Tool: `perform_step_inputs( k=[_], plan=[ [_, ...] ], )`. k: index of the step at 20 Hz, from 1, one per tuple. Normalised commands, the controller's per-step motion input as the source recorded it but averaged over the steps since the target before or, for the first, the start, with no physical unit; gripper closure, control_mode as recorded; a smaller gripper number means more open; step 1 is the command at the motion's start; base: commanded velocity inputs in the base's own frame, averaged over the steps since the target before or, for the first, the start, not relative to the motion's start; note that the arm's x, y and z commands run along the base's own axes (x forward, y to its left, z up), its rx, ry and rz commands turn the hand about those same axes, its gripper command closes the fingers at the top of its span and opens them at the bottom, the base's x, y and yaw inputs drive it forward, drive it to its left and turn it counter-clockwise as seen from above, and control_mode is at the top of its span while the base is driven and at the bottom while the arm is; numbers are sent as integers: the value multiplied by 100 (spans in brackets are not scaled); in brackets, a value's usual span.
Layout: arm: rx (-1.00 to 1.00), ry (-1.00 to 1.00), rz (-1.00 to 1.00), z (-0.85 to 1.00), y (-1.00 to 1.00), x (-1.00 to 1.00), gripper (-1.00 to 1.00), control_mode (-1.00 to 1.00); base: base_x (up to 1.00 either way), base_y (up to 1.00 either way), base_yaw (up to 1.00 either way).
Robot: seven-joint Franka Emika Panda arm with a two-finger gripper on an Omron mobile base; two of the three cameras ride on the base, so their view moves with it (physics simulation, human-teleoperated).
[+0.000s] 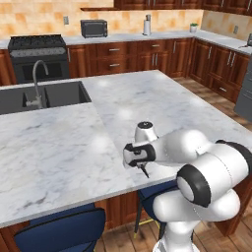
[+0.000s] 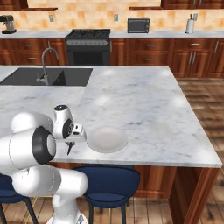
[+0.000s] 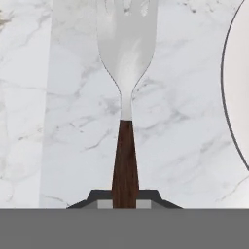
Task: Take the fork and place it on the left side of the plate. Then take the spoon and place it on the right side of the plate. Make sure they're directly next to the plate.
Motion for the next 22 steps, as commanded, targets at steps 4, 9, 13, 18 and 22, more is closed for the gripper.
perform_step_inputs(
  k=[4, 9, 13, 18, 22],
  plan=[
    [0, 0, 0, -20, 0, 36, 100, -100, 0, 0, 0],
    [0, 0, 0, -16, 0, 38, 100, -100, 0, 0, 0],
    [0, 0, 0, -23, 0, 32, 100, -100, 0, 0, 0],
    [0, 0, 0, -54, 8, 14, -100, -100, 0, 0, 0],
    [0, -8, 0, -19, 3, -16, -100, -100, 0, 0, 0]
  ],
)
